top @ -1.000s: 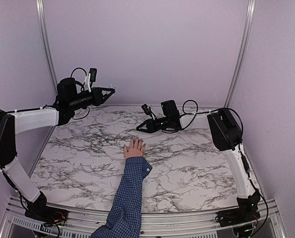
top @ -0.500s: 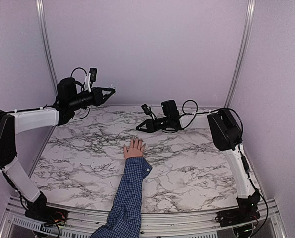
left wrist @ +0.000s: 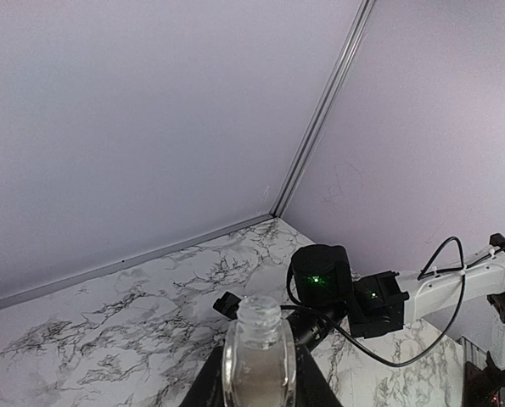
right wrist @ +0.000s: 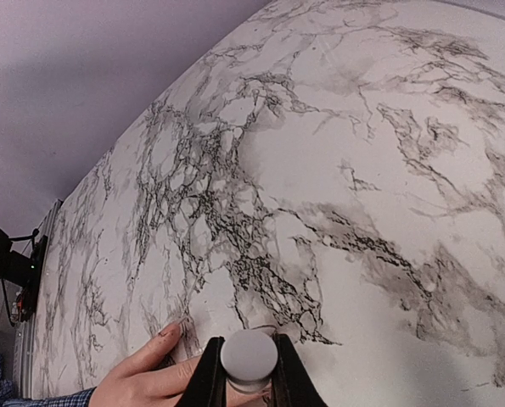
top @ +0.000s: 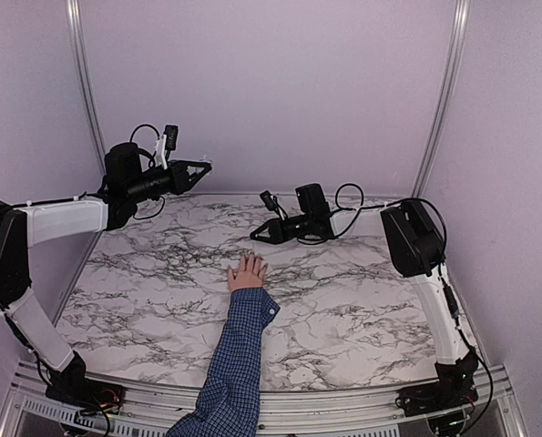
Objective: Paint the nails
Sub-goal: Paint the hand on the nail.
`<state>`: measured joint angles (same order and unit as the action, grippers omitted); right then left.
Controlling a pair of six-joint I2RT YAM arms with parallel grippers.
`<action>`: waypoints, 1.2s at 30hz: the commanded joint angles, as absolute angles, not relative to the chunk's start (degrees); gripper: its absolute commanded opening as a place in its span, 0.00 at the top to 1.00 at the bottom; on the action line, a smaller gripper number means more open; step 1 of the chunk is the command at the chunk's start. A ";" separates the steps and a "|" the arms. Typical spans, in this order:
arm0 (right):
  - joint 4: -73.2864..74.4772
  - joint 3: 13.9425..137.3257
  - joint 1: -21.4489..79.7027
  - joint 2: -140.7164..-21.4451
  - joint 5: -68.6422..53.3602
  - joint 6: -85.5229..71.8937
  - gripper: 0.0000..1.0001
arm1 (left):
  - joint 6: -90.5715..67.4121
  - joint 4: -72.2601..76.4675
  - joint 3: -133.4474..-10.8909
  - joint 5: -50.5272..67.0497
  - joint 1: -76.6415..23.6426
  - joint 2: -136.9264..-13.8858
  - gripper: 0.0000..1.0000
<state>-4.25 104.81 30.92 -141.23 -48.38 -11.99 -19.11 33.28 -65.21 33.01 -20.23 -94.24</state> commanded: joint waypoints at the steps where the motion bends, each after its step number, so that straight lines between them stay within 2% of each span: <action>1: -5.79 106.59 31.17 -142.11 -48.87 -12.55 1.00 | -19.12 35.97 -66.44 34.05 -19.85 -94.26 1.00; 36: -5.64 107.91 31.72 -143.51 -48.43 -12.92 1.00 | -19.33 36.11 -65.83 34.24 -19.44 -93.95 1.00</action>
